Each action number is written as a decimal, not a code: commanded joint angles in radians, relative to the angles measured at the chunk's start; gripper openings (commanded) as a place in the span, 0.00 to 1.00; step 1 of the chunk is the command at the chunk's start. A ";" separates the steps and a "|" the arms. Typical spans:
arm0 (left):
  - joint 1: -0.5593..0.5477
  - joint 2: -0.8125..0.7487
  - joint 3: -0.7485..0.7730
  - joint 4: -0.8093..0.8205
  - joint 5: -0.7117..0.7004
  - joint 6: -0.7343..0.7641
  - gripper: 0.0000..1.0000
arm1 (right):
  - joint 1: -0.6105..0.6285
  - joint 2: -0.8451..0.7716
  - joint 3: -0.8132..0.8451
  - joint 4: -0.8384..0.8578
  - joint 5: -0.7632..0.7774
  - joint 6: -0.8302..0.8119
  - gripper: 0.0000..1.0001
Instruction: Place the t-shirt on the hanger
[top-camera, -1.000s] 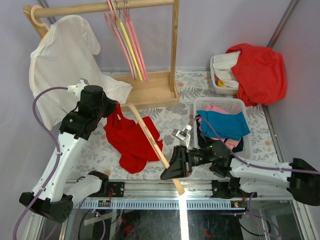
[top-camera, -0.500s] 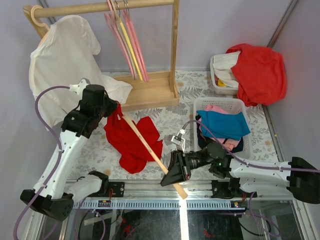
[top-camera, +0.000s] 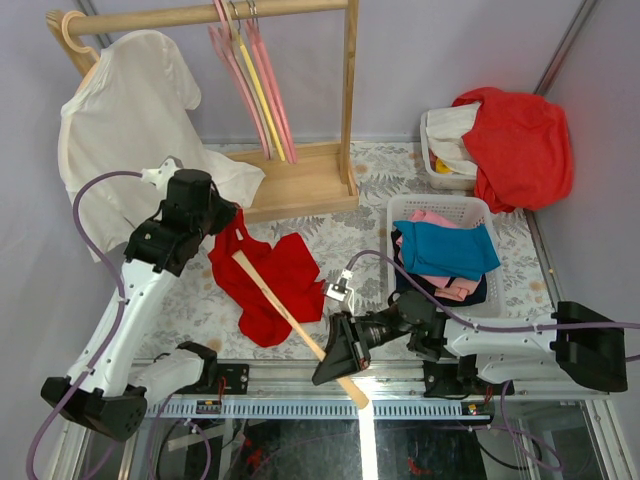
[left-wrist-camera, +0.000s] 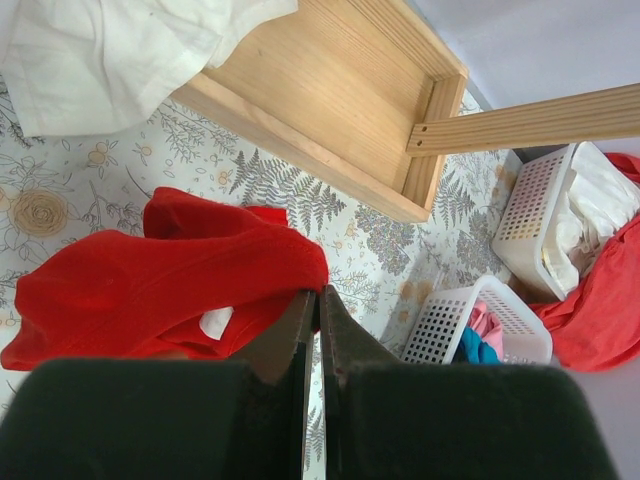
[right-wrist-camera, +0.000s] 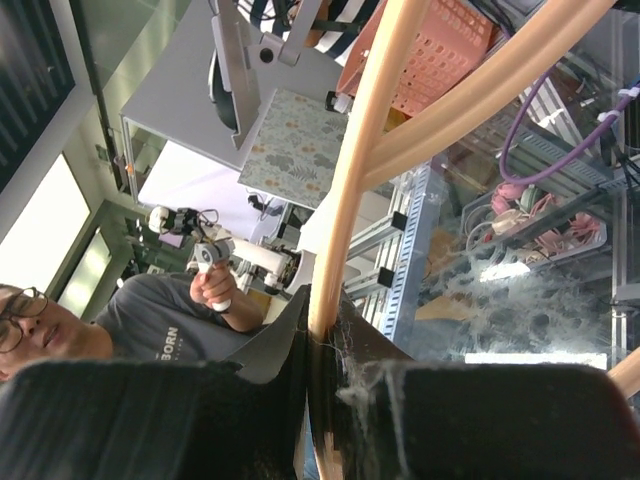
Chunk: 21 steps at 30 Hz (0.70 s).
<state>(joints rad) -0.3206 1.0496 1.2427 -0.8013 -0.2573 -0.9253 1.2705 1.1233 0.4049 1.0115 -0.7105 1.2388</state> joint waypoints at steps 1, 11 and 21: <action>-0.006 -0.021 0.010 0.036 0.001 0.021 0.00 | 0.009 0.001 0.043 0.063 0.046 -0.034 0.00; -0.036 -0.061 0.052 0.035 0.083 0.003 0.00 | 0.001 0.117 0.145 0.027 0.094 -0.117 0.00; -0.105 -0.125 0.124 0.033 0.162 -0.046 0.00 | -0.101 0.205 0.204 0.170 0.120 -0.125 0.00</action>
<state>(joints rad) -0.4038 0.9619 1.3056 -0.8059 -0.1497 -0.9466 1.2060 1.3403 0.5327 1.0599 -0.6285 1.1614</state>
